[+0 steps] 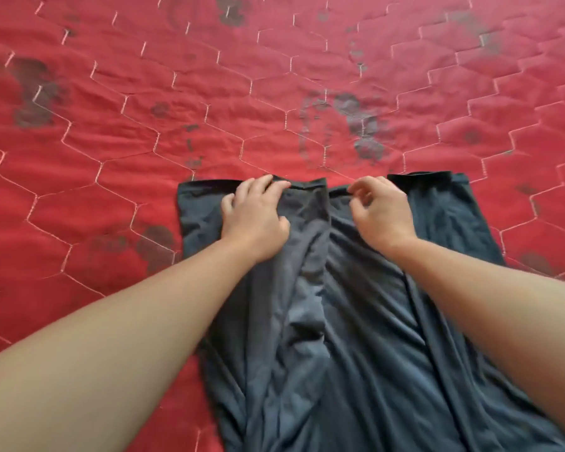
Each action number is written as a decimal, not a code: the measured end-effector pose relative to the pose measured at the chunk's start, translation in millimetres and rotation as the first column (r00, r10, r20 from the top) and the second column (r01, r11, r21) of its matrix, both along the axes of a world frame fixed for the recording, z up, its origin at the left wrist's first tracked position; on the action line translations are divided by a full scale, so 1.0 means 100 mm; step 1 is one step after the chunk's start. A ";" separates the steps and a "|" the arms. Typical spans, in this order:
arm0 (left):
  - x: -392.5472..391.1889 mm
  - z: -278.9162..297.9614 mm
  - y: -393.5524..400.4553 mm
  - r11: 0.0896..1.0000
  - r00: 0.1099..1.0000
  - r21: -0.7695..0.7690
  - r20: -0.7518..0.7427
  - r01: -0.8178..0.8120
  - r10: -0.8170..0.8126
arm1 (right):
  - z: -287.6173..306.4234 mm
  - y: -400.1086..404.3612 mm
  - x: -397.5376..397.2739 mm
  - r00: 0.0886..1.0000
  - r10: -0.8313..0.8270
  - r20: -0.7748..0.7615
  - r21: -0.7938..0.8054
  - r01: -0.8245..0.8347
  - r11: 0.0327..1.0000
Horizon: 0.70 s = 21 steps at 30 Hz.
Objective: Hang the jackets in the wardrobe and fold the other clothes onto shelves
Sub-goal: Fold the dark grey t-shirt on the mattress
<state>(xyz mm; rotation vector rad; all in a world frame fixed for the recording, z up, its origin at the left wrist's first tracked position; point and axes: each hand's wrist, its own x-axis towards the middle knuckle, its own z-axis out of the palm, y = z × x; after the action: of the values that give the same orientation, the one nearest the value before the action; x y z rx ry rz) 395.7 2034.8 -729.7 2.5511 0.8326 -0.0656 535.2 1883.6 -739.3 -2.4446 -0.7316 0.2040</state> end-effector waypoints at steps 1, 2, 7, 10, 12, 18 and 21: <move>0.10 0.02 -0.22 0.999 0.999 -0.014 0.003 0.049 -0.049 | -0.01 -0.27 0.16 0.994 -0.113 0.006 -0.055 0.113 0.992; 0.21 0.04 -0.43 0.996 0.996 -0.030 0.005 0.088 -0.088 | -0.01 -0.54 0.31 0.974 -0.225 0.011 -0.096 0.225 0.970; 0.75 -0.01 -1.30 0.971 0.965 -0.072 -0.119 0.227 -0.234 | -0.05 -1.45 1.00 0.878 -0.479 -0.007 -0.215 0.466 0.858; 0.97 -0.14 -1.57 0.977 0.948 -0.082 -0.236 0.197 -0.212 | -0.07 -1.55 1.26 0.914 -0.405 -0.034 -0.330 0.372 0.867; 1.05 -0.24 -1.65 0.982 0.943 -0.054 -0.272 0.183 -0.190 | -0.08 -1.50 1.38 0.952 -0.303 -0.043 -0.413 0.259 0.873; 1.21 -0.41 -1.63 0.985 0.951 0.040 -0.270 0.167 -0.150 | -0.09 -1.49 1.65 0.980 -0.175 0.096 -0.371 0.199 0.907; 1.36 -0.45 -1.56 0.982 0.962 0.052 -0.214 0.182 -0.168 | -0.06 -1.65 1.88 0.956 -0.275 0.100 -0.332 0.292 0.897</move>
<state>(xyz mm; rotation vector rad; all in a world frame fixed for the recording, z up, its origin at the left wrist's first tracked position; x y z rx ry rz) 531.9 1878.9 -774.5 2.7135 0.6918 -0.3718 723.5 1718.5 -745.4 -2.8641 -0.3715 0.1660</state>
